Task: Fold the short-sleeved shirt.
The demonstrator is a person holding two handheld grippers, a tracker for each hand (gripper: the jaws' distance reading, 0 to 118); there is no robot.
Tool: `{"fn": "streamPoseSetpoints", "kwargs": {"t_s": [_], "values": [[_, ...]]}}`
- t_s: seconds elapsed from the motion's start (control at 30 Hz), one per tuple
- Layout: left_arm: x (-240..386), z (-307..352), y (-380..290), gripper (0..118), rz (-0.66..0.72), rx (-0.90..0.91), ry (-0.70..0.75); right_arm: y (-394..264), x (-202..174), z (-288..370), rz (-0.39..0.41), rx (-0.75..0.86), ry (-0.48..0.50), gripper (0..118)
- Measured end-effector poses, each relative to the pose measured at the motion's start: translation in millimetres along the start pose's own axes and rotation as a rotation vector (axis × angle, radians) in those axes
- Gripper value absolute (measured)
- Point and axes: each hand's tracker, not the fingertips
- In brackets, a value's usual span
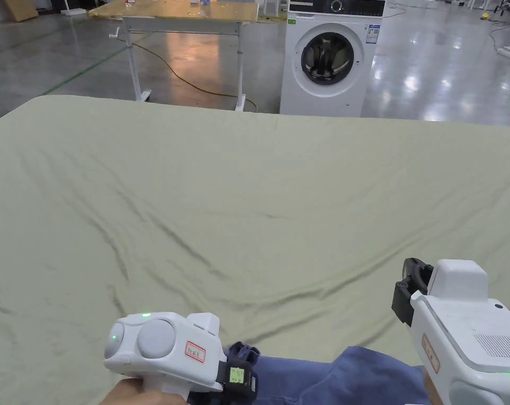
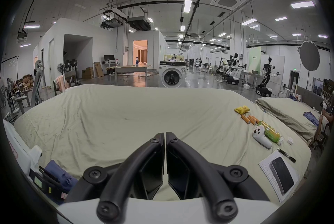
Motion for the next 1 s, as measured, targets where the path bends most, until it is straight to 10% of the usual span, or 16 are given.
{"fn": "streamPoseSetpoints", "kwargs": {"t_s": [0.13,0.3,1.0], "values": [[3.8,31.4,5.5,44,-0.030,0.049,-0.054,1.1,0.4,2.7,0.003,0.006,0.002,1],[-3.3,52.9,8.5,6,-0.032,0.107,-0.071,0.7,1.7,5.3,0.003,0.009,0.000,1],[17.8,-40.7,-45.6,1,-0.098,0.038,-0.091,-3.4,4.7,6.8,0.007,-0.006,-0.002,1]]}}
